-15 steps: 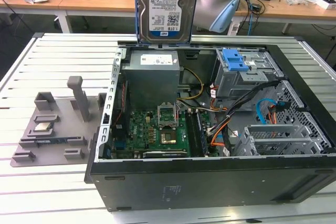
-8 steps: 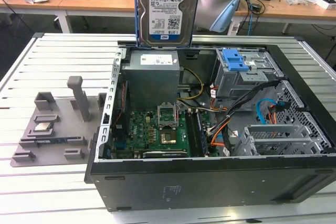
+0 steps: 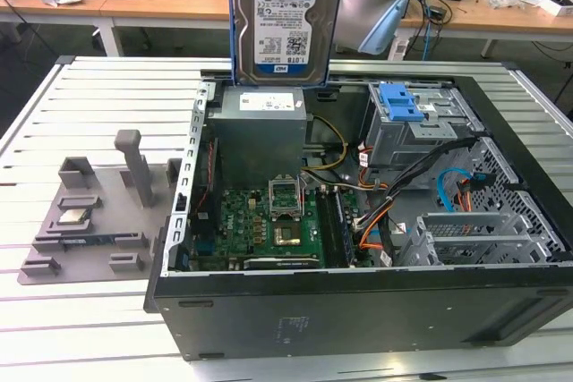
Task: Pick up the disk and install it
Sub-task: 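Pick up the disk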
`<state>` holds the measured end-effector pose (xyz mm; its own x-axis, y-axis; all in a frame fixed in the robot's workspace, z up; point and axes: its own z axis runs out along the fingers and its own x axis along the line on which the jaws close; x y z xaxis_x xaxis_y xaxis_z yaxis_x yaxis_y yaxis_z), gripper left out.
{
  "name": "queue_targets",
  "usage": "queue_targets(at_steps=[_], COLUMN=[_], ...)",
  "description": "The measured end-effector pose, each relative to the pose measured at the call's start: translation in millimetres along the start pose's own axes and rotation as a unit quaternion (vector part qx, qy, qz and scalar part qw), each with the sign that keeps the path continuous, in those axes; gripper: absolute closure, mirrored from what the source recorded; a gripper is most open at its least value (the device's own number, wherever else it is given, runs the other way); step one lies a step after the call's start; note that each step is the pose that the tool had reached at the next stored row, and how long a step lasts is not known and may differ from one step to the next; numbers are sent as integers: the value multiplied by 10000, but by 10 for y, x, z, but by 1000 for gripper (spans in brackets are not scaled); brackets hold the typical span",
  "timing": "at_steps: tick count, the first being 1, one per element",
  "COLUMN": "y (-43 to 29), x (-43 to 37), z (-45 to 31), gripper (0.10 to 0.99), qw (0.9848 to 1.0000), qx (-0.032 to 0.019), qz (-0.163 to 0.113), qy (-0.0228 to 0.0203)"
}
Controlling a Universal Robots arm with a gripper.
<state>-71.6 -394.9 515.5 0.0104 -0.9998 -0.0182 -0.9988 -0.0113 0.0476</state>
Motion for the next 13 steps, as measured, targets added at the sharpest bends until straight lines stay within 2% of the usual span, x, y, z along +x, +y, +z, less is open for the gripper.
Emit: queue_targets(at_steps=[13], y=[1], x=[161], z=[0], gripper=[722], qw=[10000], qx=[0], qz=[0], qy=[0])
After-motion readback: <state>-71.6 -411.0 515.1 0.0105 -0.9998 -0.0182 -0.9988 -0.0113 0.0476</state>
